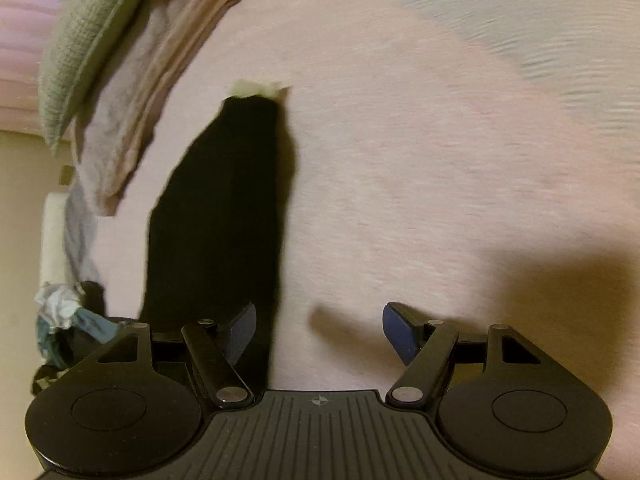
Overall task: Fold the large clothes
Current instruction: 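Grasp the folded sweater with both grippers from its sides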
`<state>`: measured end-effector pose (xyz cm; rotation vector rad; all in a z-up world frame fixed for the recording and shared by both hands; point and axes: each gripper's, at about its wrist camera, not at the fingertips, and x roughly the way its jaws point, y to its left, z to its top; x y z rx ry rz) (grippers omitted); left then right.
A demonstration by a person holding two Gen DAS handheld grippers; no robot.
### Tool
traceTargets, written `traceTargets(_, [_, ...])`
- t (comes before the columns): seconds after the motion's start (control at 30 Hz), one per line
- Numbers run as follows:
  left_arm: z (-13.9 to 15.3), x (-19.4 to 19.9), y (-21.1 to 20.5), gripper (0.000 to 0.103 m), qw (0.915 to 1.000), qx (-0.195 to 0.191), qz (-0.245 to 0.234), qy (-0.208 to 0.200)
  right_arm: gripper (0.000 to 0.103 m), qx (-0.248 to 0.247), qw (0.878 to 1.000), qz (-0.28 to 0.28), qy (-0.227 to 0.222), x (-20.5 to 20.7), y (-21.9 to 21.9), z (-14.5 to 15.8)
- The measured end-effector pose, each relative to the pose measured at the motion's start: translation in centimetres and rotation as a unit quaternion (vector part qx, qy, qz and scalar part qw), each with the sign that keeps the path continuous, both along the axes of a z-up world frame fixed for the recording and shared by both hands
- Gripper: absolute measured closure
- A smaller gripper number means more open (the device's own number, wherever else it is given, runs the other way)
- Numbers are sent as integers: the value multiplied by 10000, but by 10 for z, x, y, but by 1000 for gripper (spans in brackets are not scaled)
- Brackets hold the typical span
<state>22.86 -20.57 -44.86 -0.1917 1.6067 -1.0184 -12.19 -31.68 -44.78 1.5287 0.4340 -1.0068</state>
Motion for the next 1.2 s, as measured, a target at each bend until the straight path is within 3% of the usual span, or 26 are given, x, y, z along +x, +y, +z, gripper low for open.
traceTargets(0.03, [0,2,-6,93,10000,-10,-58,71,35,12,10000,0,89,-6,1,3])
traceTargets(0.2, [34,17,-14,94,9959,-159,-848,-284,35,-83,9975,424,558,-17,-9,20])
traceTargets(0.37, [64,66,7,95,9903,45,-1140,-794,35,-407,9824,1544,973,-12,-35,39])
traceTargets(0.47, [55,89,12,94,9826,350,-1553,-956,35,-454,9731,2068,913,-6,-47,42])
traceTargets(0.57, [49,100,3,91,9828,245,-1676,-736,35,-537,9642,2504,688,12,-66,36])
traceTargets(0.67, [55,103,3,78,9844,77,-1512,-896,35,-803,9512,2970,252,44,-94,35])
traceTargets(0.7, [58,104,8,68,9876,-14,-1313,-855,34,-920,9447,3143,167,55,-105,35])
traceTargets(0.8, [59,107,21,56,9942,-182,-719,-779,20,-957,9252,3670,-148,94,-133,25])
traceTargets(0.83, [57,107,23,56,9950,-154,-536,-825,14,-876,9185,3849,-242,108,-141,18])
traceTargets(0.93, [47,110,22,56,9965,-73,-284,-784,13,-635,9022,4251,-352,146,-155,-7])
traceTargets(1.07, [33,107,14,57,9954,-23,-413,-867,13,-213,8851,4616,-552,185,-158,-46])
traceTargets(1.2, [21,112,11,61,9966,-123,-508,-644,16,111,8866,4538,-891,193,-163,-68])
